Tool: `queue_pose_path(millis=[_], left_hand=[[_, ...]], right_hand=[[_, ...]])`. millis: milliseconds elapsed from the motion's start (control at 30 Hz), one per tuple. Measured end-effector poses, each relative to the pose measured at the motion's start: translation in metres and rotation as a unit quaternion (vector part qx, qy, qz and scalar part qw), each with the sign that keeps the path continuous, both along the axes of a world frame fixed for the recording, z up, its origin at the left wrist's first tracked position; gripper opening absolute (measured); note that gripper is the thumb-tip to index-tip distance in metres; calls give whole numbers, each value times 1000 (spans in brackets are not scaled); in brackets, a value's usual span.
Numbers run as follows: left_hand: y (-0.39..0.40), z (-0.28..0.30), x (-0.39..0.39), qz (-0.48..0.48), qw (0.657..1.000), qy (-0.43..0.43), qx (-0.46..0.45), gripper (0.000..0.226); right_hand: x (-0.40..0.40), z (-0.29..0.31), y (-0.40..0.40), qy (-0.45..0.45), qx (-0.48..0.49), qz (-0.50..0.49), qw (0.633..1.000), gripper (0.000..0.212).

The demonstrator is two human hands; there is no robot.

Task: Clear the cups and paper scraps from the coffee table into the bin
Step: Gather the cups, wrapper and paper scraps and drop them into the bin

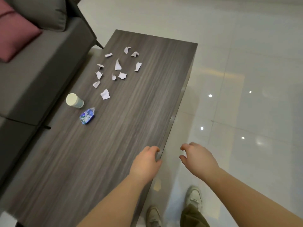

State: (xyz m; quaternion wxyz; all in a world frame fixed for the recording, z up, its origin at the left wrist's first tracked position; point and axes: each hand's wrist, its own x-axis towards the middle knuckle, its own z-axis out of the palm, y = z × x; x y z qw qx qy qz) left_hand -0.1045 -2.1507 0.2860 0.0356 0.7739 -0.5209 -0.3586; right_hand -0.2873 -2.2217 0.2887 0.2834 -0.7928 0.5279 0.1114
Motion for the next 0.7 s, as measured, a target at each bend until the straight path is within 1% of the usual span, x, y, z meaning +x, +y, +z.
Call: queue_pose_path(millis=[133,267,467,700], left_hand=[[-29,-1,4,50,999,6,-13,37],[-41,-7,27,107,994,15,-25,38],[-52,-18,94,191,981,-15,-41,43],[-68,-36,181,264,962,-50,-42,47]], right_hand=[[19,-2,-43,2,2,53,999,31],[59,-2,-74,-13,8,108,994,33],[134,-7,-113,-6,10,195,981,33],[223,-26,-147,6,16,257,966,47]])
